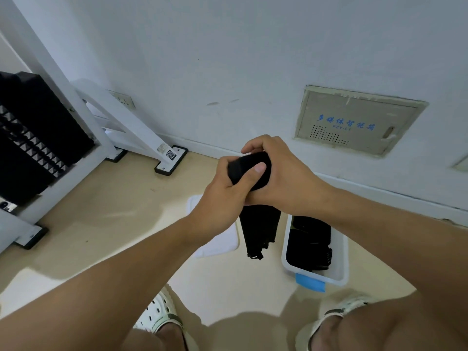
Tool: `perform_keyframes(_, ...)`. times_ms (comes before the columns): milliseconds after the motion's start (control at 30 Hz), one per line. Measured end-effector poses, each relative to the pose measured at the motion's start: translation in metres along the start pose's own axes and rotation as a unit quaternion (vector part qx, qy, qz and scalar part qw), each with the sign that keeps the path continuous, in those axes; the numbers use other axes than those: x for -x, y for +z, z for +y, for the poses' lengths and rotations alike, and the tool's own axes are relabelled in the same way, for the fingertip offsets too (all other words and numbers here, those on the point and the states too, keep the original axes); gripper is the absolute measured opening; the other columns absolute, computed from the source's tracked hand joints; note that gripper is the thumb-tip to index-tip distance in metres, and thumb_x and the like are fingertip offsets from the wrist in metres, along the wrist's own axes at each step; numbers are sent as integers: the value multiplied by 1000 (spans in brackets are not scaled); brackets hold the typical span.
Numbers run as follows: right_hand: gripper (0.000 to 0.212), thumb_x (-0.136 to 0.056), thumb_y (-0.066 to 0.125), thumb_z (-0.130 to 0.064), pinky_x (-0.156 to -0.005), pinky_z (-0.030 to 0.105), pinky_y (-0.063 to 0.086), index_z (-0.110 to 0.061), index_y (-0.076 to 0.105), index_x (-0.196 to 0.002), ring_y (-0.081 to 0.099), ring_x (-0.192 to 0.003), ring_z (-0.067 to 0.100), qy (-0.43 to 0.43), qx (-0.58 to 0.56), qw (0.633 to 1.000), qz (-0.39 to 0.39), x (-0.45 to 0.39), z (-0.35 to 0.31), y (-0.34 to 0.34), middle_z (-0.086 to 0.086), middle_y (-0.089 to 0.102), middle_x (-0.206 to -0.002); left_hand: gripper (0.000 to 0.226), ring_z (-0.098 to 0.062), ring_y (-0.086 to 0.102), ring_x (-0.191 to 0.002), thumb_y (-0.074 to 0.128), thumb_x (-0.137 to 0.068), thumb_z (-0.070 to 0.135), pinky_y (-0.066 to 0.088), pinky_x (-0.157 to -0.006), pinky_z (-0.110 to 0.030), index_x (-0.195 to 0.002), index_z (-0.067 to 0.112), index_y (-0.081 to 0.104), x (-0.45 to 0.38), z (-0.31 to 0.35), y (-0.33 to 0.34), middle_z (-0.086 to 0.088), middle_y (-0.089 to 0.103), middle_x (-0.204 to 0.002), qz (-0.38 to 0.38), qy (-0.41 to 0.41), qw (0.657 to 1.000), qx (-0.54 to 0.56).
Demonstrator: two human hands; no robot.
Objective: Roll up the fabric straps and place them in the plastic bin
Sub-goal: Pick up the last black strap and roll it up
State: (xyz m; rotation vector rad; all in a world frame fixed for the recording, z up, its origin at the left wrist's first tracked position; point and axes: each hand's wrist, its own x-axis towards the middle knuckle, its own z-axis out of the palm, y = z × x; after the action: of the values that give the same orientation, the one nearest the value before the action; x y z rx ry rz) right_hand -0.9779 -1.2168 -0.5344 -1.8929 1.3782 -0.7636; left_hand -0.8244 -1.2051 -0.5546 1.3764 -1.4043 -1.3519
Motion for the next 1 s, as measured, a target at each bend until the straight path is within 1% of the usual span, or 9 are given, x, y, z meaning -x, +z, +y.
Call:
perform_keyframes(133, 95, -66, 94, -28, -94, 16, 49, -42, 40, -143, 59, -115, -2, 24, -93, 995, -5, 0, -1, -6, -12, 49, -137, 44, -14, 76, -97, 66, -95, 51, 60, -72, -32, -129, 24, 54, -4, 4, -3, 0, 74, -116, 24, -21, 997, 67)
perform_keyframes(233, 86, -82, 81, -41, -95, 24, 53, -40, 32, -152, 68, -108, 2, 69, -212, 974, 24, 0, 2, -4, -13, 57, -135, 41, -4, 74, -80, 65, -98, 47, 53, -58, -25, -130, 23, 55, -7, 13, -10, 2, 74, -108, 68, -25, 991, 114)
perform_keyframes(300, 74, -94, 64, -48, -99, 25, 49, -42, 24, -156, 67, -108, -1, 81, -199, 976, 21, 2, 3, 3, -12, 60, -132, 40, 0, 69, -68, 64, -98, 45, 49, -54, -25, -130, 22, 54, -8, 14, -12, 6, 72, -99, 86, -25, 987, 132)
perform_keyframes(367, 65, -103, 50, -45, -101, 22, 45, -42, 17, -158, 61, -116, -2, 69, -144, 987, 8, 5, 2, 14, -17, 58, -136, 41, -1, 70, -77, 64, -98, 44, 52, -58, -22, -132, 24, 52, -8, 12, -9, 7, 71, -103, 96, -17, 987, 129)
perform_keyframes(467, 66, -108, 39, -39, -86, 7, 44, -39, -1, -161, 55, -109, 4, 86, -90, 992, 0, 9, -3, 22, -23, 50, -128, 40, -6, 70, -101, 64, -99, 41, 54, -79, -24, -134, 28, 48, -7, 7, -5, 9, 70, -115, 115, -2, 985, 124)
perform_keyframes(567, 70, -109, 37, -38, -68, -2, 40, -35, -11, -160, 51, -94, 1, 105, -79, 991, 9, 10, -7, 26, -21, 48, -118, 40, -3, 69, -104, 62, -100, 39, 52, -85, -23, -134, 29, 44, -4, 7, -2, 12, 69, -115, 125, 17, 987, 99)
perform_keyframes(700, 75, -108, 36, -34, -72, 2, 39, -32, -22, -157, 55, -112, 3, 107, -84, 990, 19, 9, -5, 36, -10, 44, -151, 46, 2, 70, -96, 70, -95, 39, 54, -82, -20, -132, 32, 43, 0, 5, 7, 17, 70, -108, 132, 24, 986, 99)
perform_keyframes(800, 76, -107, 43, -30, -91, 13, 40, -31, -10, -161, 49, -133, 8, 86, -79, 993, 28, 7, -4, 37, -9, 41, -157, 43, -5, 70, -105, 66, -99, 37, 55, -91, -28, -135, 28, 44, -2, 4, 8, 12, 70, -113, 137, 6, 984, 114)
perform_keyframes(1000, 65, -90, 72, -12, -101, 33, 52, -31, 44, -146, 64, -114, 2, 43, -112, 991, 50, 3, 5, 23, -16, 66, -125, 39, -11, 70, -110, 70, -97, 35, 56, -96, -34, -129, 24, 50, -9, 6, -1, 6, 71, -118, 139, -14, 980, 139)
